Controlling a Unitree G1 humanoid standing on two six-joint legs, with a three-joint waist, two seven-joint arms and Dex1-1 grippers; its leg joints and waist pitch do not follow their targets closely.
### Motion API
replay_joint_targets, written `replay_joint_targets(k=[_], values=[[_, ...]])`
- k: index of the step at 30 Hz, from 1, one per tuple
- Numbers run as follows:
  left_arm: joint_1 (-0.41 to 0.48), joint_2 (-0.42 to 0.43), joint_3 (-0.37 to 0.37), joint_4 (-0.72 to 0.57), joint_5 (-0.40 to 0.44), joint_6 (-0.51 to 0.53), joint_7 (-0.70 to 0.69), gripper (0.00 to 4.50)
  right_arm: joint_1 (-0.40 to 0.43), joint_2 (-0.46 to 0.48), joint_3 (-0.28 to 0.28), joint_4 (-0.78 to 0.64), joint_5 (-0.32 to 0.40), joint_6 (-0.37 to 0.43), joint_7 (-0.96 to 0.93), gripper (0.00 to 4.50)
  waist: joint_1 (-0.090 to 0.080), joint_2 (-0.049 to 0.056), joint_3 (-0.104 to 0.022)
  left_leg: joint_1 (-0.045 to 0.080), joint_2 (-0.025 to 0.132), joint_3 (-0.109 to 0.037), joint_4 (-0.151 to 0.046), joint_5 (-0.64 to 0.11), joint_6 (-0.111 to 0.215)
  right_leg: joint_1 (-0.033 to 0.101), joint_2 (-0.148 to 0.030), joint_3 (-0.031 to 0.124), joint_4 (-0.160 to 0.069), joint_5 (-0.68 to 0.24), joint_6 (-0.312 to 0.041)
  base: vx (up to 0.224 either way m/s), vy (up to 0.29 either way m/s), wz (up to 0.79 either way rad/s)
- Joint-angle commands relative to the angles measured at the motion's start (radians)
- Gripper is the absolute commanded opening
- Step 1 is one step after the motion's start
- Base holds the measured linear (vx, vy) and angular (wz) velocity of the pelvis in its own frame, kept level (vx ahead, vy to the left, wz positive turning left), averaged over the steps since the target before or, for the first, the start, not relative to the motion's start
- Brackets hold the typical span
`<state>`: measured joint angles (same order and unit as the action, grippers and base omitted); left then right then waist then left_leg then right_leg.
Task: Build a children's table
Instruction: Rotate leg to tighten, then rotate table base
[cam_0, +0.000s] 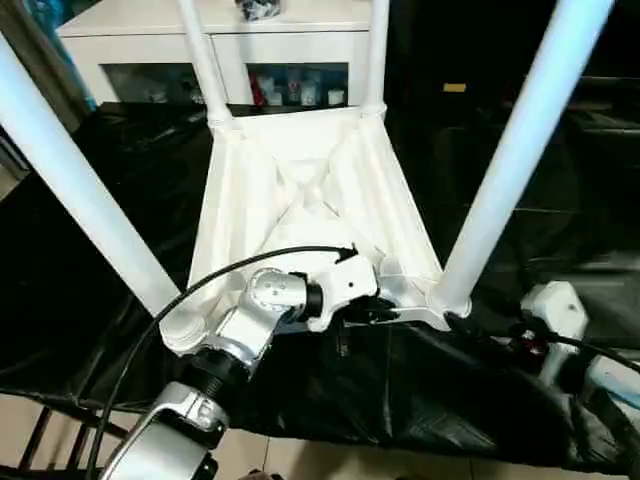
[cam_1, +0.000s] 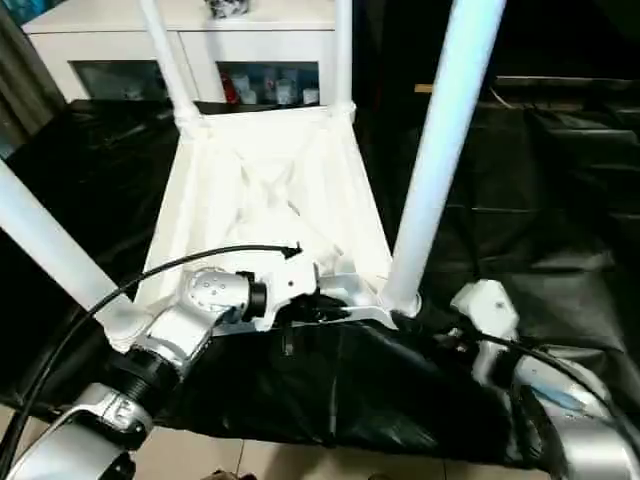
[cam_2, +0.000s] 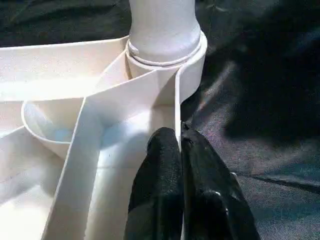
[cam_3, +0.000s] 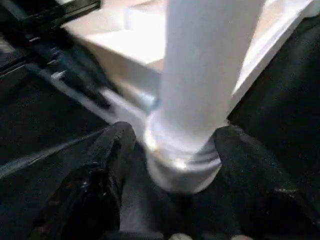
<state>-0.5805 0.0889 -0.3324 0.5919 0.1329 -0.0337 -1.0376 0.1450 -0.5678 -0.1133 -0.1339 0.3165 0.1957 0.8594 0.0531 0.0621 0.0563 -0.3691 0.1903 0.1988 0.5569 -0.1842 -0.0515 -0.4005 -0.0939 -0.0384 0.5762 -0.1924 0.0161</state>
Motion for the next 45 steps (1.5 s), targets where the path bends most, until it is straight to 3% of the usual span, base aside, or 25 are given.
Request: replay_joint_targets(k=[1, 3, 4, 7, 8, 11, 12, 13, 15, 16, 17, 21, 22, 23, 26, 27, 29, 30, 31, 33, 37, 39, 42, 44, 45], values=[[0.031, 0.005, 0.002, 0.016, -0.023, -0.020, 0.022, 0.00, 0.029, -0.022, -0.008, -0.068, 0.064, 0.047, 0.050, 2.91, -0.001, -0.039, -0.031, -0.003, 0.035, -0.016, -0.057, -0.219, 0.136, 0.040, -0.043, 0.028, -0.083, -0.256, -0.175, 0.000, 0.000, 0.00], [0.034, -0.003, 0.018, 0.013, -0.039, -0.011, 0.026, 0.27, 0.059, -0.039, 0.000, -0.144, 0.131, 0.112, 0.093, 2.98, 0.000, -0.041, -0.028, -0.004, 0.035, -0.017, -0.059, -0.230, 0.139, 0.038, -0.044, 0.028, -0.088, -0.313, -0.157, 0.000, 0.000, 0.00], [0.036, -0.004, 0.021, 0.005, -0.046, -0.002, 0.022, 0.27, 0.061, -0.040, 0.006, -0.154, 0.137, 0.122, 0.097, 2.98, 0.001, -0.036, -0.023, -0.004, 0.035, -0.018, -0.061, -0.238, 0.137, 0.037, -0.044, 0.028, -0.090, -0.338, -0.151, 0.000, 0.000, 0.00], [0.057, 0.001, 0.039, -0.076, -0.085, 0.065, -0.003, 0.55, 0.058, -0.035, 0.051, -0.190, 0.133, 0.138, 0.104, 3.03, -0.003, -0.037, -0.023, -0.008, 0.037, -0.022, -0.066, -0.244, 0.111, 0.036, -0.045, 0.027, -0.089, -0.382, -0.143, 0.000, 0.000, 0.00], [0.064, 0.004, 0.044, -0.100, -0.096, 0.083, -0.009, 0.58, 0.051, -0.027, 0.060, -0.189, 0.127, 0.134, 0.096, 3.03, -0.004, -0.032, -0.025, -0.002, 0.040, -0.021, -0.065, -0.247, 0.102, 0.031, -0.045, 0.029, -0.090, -0.365, -0.154, 0.000, 0.000, 0.00], [0.090, 0.013, 0.065, -0.179, -0.134, 0.136, -0.021, 0.79, 0.011, 0.015, 0.076, -0.168, 0.101, 0.123, 0.046, 3.03, -0.011, -0.031, -0.028, -0.007, 0.039, -0.019, -0.063, -0.207, 0.102, 0.033, -0.041, 0.027, -0.076, -0.228, -0.202, 0.000, 0.000, 0.00], [0.129, 0.036, 0.092, -0.298, -0.205, 0.251, -0.055, 0.95, -0.034, 0.055, 0.094, -0.126, 0.070, 0.102, 0.002, 3.03, -0.012, -0.029, -0.032, -0.003, 0.041, -0.020, -0.059, -0.172, 0.106, 0.034, -0.040, 0.027, -0.066, -0.154, -0.223, 0.000, 0.000, 0.00], [0.133, 0.039, 0.095, -0.309, -0.212, 0.262, -0.059, 0.98, -0.038, 0.058, 0.096, -0.123, 0.069, 0.101, -0.002, 3.03, -0.014, -0.030, -0.034, -0.005, 0.042, -0.020, -0.057, -0.144, 0.109, 0.038, -0.041, 0.026, -0.058, -0.101, -0.241, 0.000, 0.000, 0.00], [0.175, 0.077, 0.111, -0.413, -0.272, 0.364, -0.097, 1.04, -0.074, 0.088, 0.104, -0.083, 0.045, 0.086, -0.043, 3.03, -0.016, -0.027, -0.040, -0.003, 0.038, -0.016, -0.044, -0.059, 0.140, 0.038, -0.034, 0.026, -0.044, 0.059, -0.282, 0.000, 0.000, 0.00], [0.223, 0.127, 0.118, -0.503, -0.310, 0.436, -0.125, 1.11, -0.102, 0.108, 0.101, -0.051, 0.030, 0.083, -0.079, 3.03, -0.017, -0.034, -0.041, -0.009, 0.032, -0.014, -0.037, 0.010, 0.173, 0.039, -0.030, 0.025, -0.033, 0.163, -0.299, 0.000, 0.000, 0.00], [0.250, 0.151, 0.126, -0.541, -0.329, 0.467, -0.134, 1.22, -0.112, 0.113, 0.101, -0.038, 0.028, 0.080, -0.083, 3.03, -0.019, -0.030, -0.037, -0.012, 0.032, -0.016, -0.037, 0.028, 0.193, 0.040, -0.034, 0.024, -0.027, 0.195, -0.312, 0.000, 0.000, 0.00], [0.300, 0.189, 0.138, -0.607, -0.366, 0.510, -0.141, 1.48, -0.127, 0.117, 0.100, -0.021, 0.029, 0.075, -0.083, 3.03, -0.015, -0.023, -0.026, 0.002, 0.038, -0.009, -0.042, -0.071, 0.181, 0.034, -0.032, 0.024, -0.044, 0.024, -0.304, 0.000, 0.000, 0.00], [0.319, 0.199, 0.142, -0.629, -0.373, 0.517, -0.138, 1.48, -0.133, 0.118, 0.098, -0.013, 0.026, 0.069, -0.087, 3.03, -0.013, -0.031, -0.024, 0.001, 0.040, -0.009, -0.046, -0.094, 0.166, 0.036, -0.032, 0.024, -0.048, -0.028, -0.293, 0.000, 0.000, 0.00], [0.350, 0.216, 0.151, -0.664, -0.381, 0.527, -0.129, 1.72, -0.148, 0.123, 0.093, 0.008, 0.015, 0.055, -0.098, 3.03, -0.011, -0.026, -0.023, 0.002, 0.043, -0.012, -0.050, -0.114, 0.145, 0.037, -0.035, 0.025, -0.046, -0.061, -0.286, 0.000, 0.000, 0.00], [0.379, 0.234, 0.161, -0.699, -0.388, 0.538, -0.128, 1.87, -0.174, 0.133, 0.080, 0.045, -0.003, 0.038, -0.131, 3.03, -0.019, -0.025, -0.018, 0.003, 0.040, -0.011, -0.055, -0.162, 0.106, 0.034, -0.033, 0.027, -0.054, -0.123, -0.264, 0.000, 0.000, 0.00], [0.415, 0.266, 0.170, -0.755, -0.401, 0.550, -0.135, 1.87, -0.231, 0.154, 0.054, 0.129, -0.043, 0.015, -0.219, 3.03, -0.020, -0.026, -0.017, 0.003, 0.039, -0.011, -0.056, -0.170, 0.100, 0.034, -0.032, 0.027, -0.056, -0.135, -0.258, 0.000, 0.000, 0.00], [0.438, 0.291, 0.172, -0.792, -0.413, 0.557, -0.142, 2.05, -0.267, 0.164, 0.040, 0.183, -0.069, 0.009, -0.280, 3.03, -0.025, -0.026, -0.020, 0.000, 0.036, -0.014, -0.058, -0.172, 0.078, 0.036, -0.035, 0.025, -0.054, -0.159, -0.253, 0.000, 0.000, 0.00], [0.455, 0.306, 0.177, -0.809, -0.421, 0.557, -0.149, 2.05, -0.292, 0.169, 0.035, 0.222, -0.099, -0.004, -0.331, 3.03, -0.024, -0.024, -0.017, 0.010, 0.036, -0.009, -0.057, -0.182, 0.063, 0.028, -0.031, 0.029, -0.059, -0.173, -0.249, 0.000, 0.000, 0.00], [0.475, 0.320, 0.188, -0.815, -0.427, 0.550, -0.158, 2.25, -0.323, 0.181, 0.024, 0.265, -0.105, -0.011, -0.367, 3.03, -0.024, -0.021, -0.019, 0.009, 0.033, -0.008, -0.056, -0.178, 0.058, 0.030, -0.030, 0.029, -0.057, -0.173, -0.245, 0.000, 0.000, 0.00], [0.497, 0.342, 0.198, -0.834, -0.435, 0.558, -0.159, 2.34, -0.356, 0.187, 0.019, 0.314, -0.128, -0.019, -0.419, 3.03, -0.021, -0.020, -0.025, 0.013, 0.033, -0.007, -0.051, -0.157, 0.057, 0.028, -0.029, 0.030, -0.052, -0.136, -0.247, 0.000, 0.000, 0.00], [0.544, 0.384, 0.212, -0.864, -0.439, 0.554, -0.165, 2.64, -0.407, 0.202, 0.007, 0.388, -0.140, -0.040, -0.473, 3.03, -0.020, -0.020, -0.030, 0.008, 0.030, -0.007, -0.044, -0.106, 0.084, 0.034, -0.026, 0.029, -0.040, -0.045, -0.260, 0.000, 0.000, 0.00], [0.573, 0.404, 0.224, -0.879, -0.437, 0.544, -0.169, 2.82, -0.432, 0.206, 0.003, 0.425, -0.143, -0.052, -0.491, 3.03, -0.022, -0.019, -0.025, 0.008, 0.029, -0.006, -0.047, -0.133, 0.086, 0.032, -0.025, 0.027, -0.045, -0.086, -0.259, 0.000, 0.000, 0.00], [0.644, 0.467, 0.241, -0.907, -0.435, 0.520, -0.185, 3.05, -0.480, 0.215, -0.017, 0.512, -0.150, -0.092, -0.526, 3.03, -0.025, -0.018, -0.021, 0.007, 0.030, -0.009, -0.051, -0.206, 0.054, 0.028, -0.027, 0.028, -0.050, -0.184, -0.244, 0.000, 0.000, 0.00], [0.692, 0.509, 0.269, -0.907, -0.439, 0.489, -0.206, 3.12, -0.494, 0.219, -0.023, 0.544, -0.147, -0.115, -0.522, 3.03, -0.025, -0.020, -0.019, 0.011, 0.028, -0.007, -0.051, -0.233, 0.044, 0.023, -0.024, 0.030, -0.054, -0.216, -0.227, 0.000, 0.000, 0.00], [0.707, 0.516, 0.294, -0.897, -0.444, 0.474, -0.207, 3.33, -0.491, 0.221, -0.021, 0.539, -0.143, -0.118, -0.512, 3.03, -0.023, -0.016, -0.020, 0.012, 0.029, -0.007, -0.052, -0.233, 0.041, 0.022, -0.023, 0.030, -0.053, -0.213, -0.221, 0.000, 0.000, 0.00]])
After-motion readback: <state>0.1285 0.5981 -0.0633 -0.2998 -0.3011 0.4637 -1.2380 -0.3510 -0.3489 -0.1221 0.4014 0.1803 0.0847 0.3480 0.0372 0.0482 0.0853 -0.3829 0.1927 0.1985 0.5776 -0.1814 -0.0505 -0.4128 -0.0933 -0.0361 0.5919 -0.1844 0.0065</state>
